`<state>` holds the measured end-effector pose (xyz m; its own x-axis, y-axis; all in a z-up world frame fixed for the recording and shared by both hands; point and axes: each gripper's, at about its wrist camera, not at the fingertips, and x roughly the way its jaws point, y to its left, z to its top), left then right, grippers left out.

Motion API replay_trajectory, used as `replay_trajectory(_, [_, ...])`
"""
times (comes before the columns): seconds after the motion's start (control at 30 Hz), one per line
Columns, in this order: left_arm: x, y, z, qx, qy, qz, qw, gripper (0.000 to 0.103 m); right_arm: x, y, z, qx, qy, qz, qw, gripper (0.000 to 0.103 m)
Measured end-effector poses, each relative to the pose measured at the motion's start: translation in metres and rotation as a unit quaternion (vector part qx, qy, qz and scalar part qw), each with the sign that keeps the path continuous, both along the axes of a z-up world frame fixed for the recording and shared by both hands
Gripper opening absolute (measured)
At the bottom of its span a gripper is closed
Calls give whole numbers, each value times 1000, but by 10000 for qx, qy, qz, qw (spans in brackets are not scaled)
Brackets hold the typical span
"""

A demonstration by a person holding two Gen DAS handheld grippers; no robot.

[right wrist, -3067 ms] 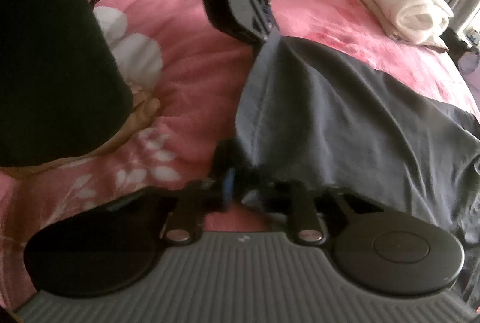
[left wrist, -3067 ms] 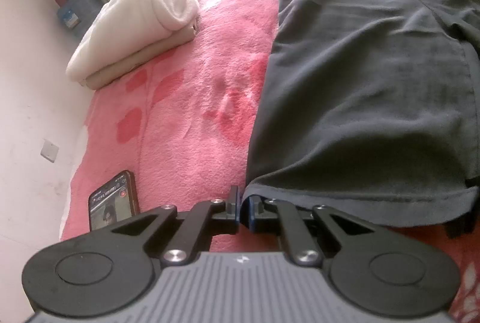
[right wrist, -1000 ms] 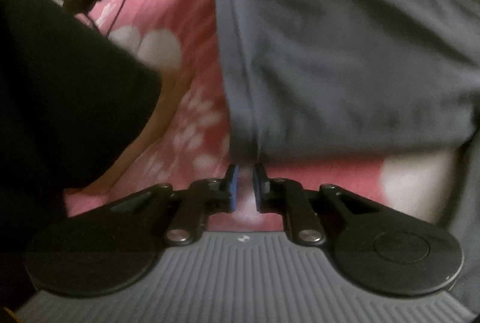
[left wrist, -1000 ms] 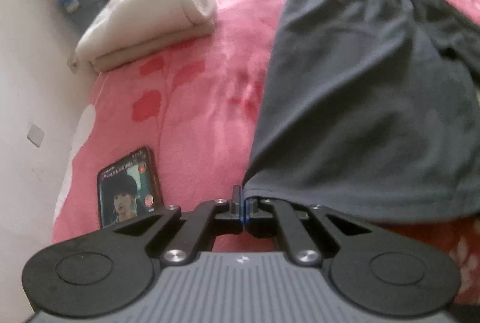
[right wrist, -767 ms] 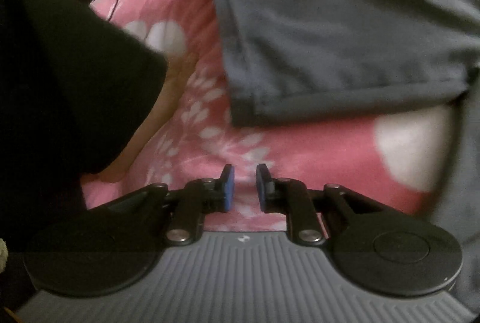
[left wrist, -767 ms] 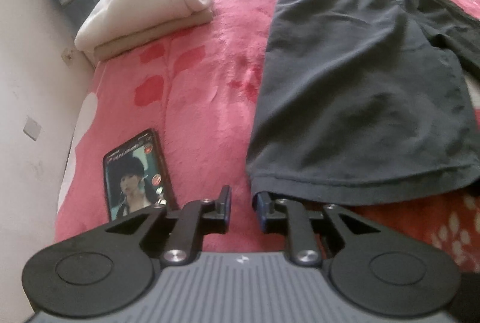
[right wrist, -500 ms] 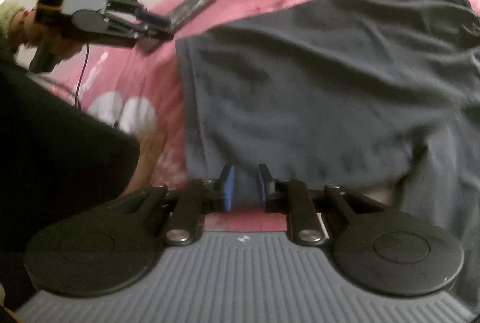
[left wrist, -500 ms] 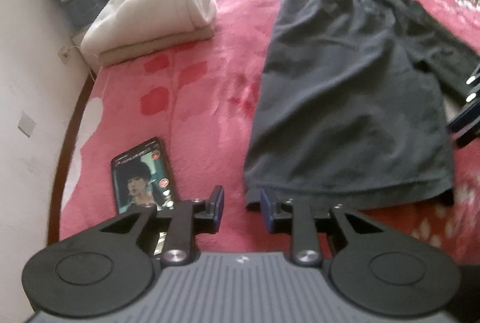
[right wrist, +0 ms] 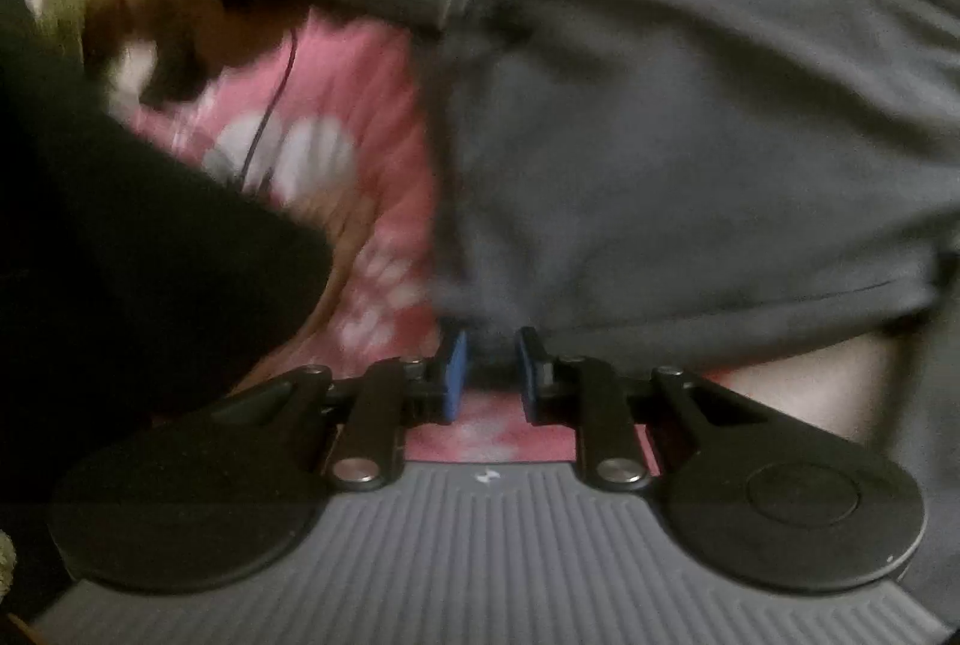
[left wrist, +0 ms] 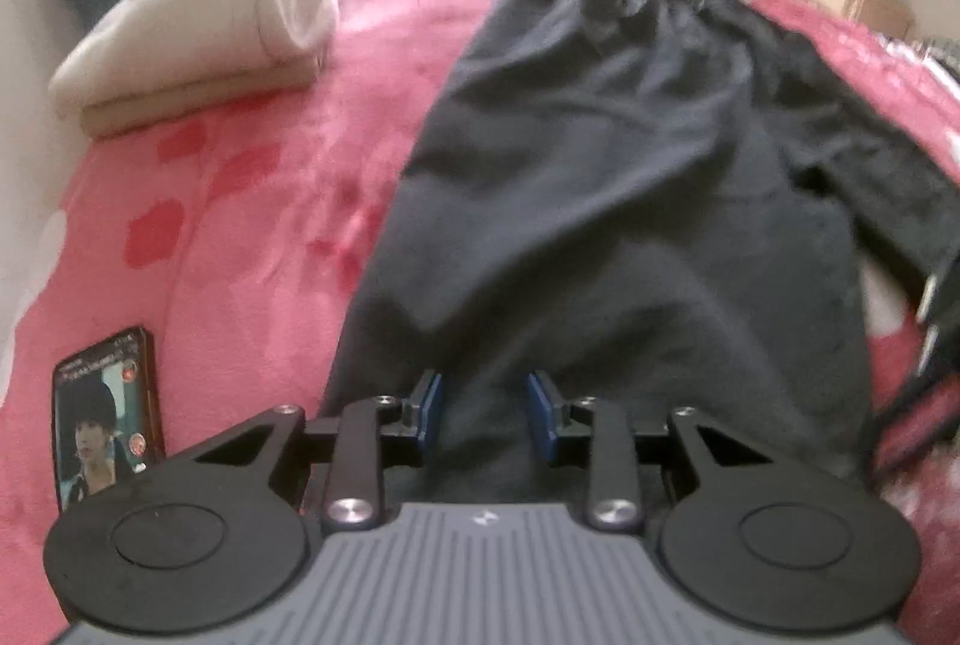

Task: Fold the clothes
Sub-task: 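Grasp the elastic waistband with the right gripper while the left gripper holds the leg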

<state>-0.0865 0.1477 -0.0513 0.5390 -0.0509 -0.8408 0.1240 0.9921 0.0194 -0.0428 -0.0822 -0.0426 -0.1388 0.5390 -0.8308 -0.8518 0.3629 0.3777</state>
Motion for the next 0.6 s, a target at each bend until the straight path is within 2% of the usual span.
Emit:
replay_trajectory(0.1, [-3,1,-2,18,-26,7,10000,33,47,-15,25,194,-462,-671,9965,19])
replay_trajectory(0.2, [-2,0,2,2,-39,77,10000,33,102,-21,48,303,-1325,-1390,9809,29])
replay_trajectory(0.23, [-1,0,4,-29,-53,108,9999,33,122,-19,52,319,-1490,-1587,9755,32])
replay_trajectory(0.3, [0,-2,8,-72,-136,151,9998,33,164,-12,58,339,-1771,-1964,9638,33])
replay_trajectory(0.4, [1,-5,9,-163,-115,158,9997,34,219,8,53,226,-1973,-2366,9511,33])
replay_trajectory(0.6, [0,-8,4,-164,28,156,9997,36,282,33,28,-63,-2204,-2719,9367,33])
